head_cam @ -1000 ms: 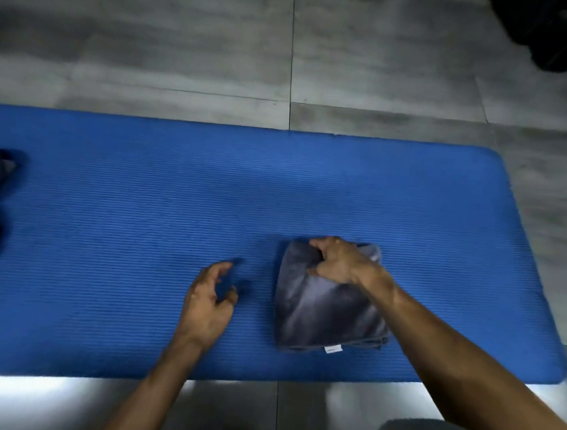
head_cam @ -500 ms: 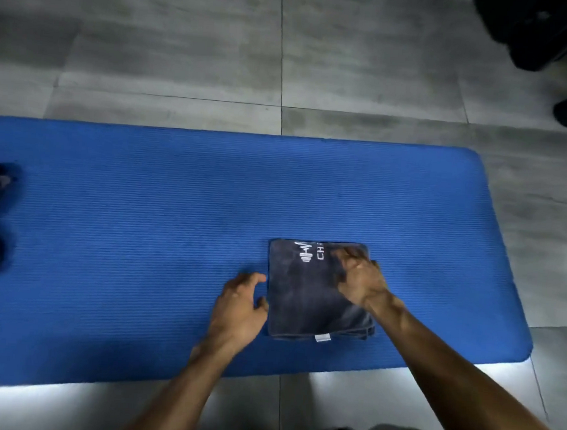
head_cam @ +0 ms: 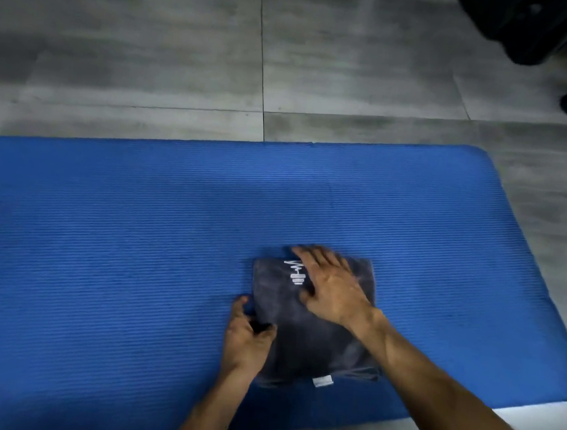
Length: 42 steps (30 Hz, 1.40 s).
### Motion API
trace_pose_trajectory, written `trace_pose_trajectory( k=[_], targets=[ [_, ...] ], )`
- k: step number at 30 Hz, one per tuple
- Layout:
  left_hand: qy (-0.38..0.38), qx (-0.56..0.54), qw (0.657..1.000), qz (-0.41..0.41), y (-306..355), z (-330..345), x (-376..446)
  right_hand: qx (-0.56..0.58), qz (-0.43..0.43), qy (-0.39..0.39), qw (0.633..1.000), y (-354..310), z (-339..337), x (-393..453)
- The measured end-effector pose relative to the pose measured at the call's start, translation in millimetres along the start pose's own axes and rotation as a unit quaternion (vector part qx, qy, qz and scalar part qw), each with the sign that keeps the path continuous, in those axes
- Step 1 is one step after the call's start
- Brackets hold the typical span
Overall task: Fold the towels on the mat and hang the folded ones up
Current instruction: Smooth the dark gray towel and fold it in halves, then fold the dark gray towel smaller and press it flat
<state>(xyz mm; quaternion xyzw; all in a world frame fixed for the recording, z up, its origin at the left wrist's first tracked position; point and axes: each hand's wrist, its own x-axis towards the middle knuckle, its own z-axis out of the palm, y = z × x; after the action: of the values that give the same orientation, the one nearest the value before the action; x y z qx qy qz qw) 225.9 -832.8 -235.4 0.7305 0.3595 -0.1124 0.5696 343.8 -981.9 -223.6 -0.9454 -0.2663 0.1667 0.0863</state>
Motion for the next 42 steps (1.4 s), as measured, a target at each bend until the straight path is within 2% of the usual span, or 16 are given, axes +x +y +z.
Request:
trace_pose_trajectory(
  k=[2,4,6,10,15,19,21,27,33,36,38,42],
  targets=[
    [-0.042,-0.009,0.999,-0.005,7.0,0.4,-4.8,0.065,-0.027,-0.091,0.993,-6.0,-11.5,17.5],
    [-0.089,-0.016,0.995,0.033,27.9,-6.0,-16.2,0.131,-0.038,-0.151,0.979,-7.0,-36.1,26.4],
    [-0.113,-0.031,0.99,0.073,57.5,-18.7,-33.7,0.241,-0.045,-0.162,0.956,-9.6,-76.1,21.9],
    [-0.123,0.011,0.98,0.154,120.9,-62.0,-79.6,0.357,-0.006,-0.163,0.92,-20.1,-169.8,-21.7],
    [-0.086,0.148,0.953,0.25,222.4,-124.1,-154.6,0.456,0.01,-0.083,0.886,-62.7,-285.0,-95.9],
    [-0.106,0.155,0.948,0.256,294.6,-167.9,-215.7,0.414,-0.003,0.0,0.91,-102.8,-363.5,-139.3],
    [-0.119,0.145,0.954,0.232,329.6,-187.1,-247.0,0.422,0.014,0.003,0.907,-122.8,-404.8,-160.8],
    [-0.167,0.148,0.957,0.185,428.7,-240.7,-330.9,0.53,0.077,0.03,0.844,-168.5,-532.3,-224.9],
    [-0.141,0.19,0.94,0.247,535.9,-285.0,-409.8,0.563,0.088,0.049,0.82,-203.0,-656.1,-276.9],
    [-0.145,0.207,0.924,0.285,582.5,-300.8,-440.9,0.575,0.088,0.082,0.809,-219.7,-706.7,-295.8],
    [-0.169,0.195,0.92,0.295,608.2,-311.9,-456.2,0.594,0.095,0.115,0.79,-227.7,-735.5,-305.1],
    [-0.202,0.086,0.939,0.265,656.9,-334.3,-468.3,0.6,0.111,0.191,0.769,-235.0,-784.7,-319.7]
  ],
)
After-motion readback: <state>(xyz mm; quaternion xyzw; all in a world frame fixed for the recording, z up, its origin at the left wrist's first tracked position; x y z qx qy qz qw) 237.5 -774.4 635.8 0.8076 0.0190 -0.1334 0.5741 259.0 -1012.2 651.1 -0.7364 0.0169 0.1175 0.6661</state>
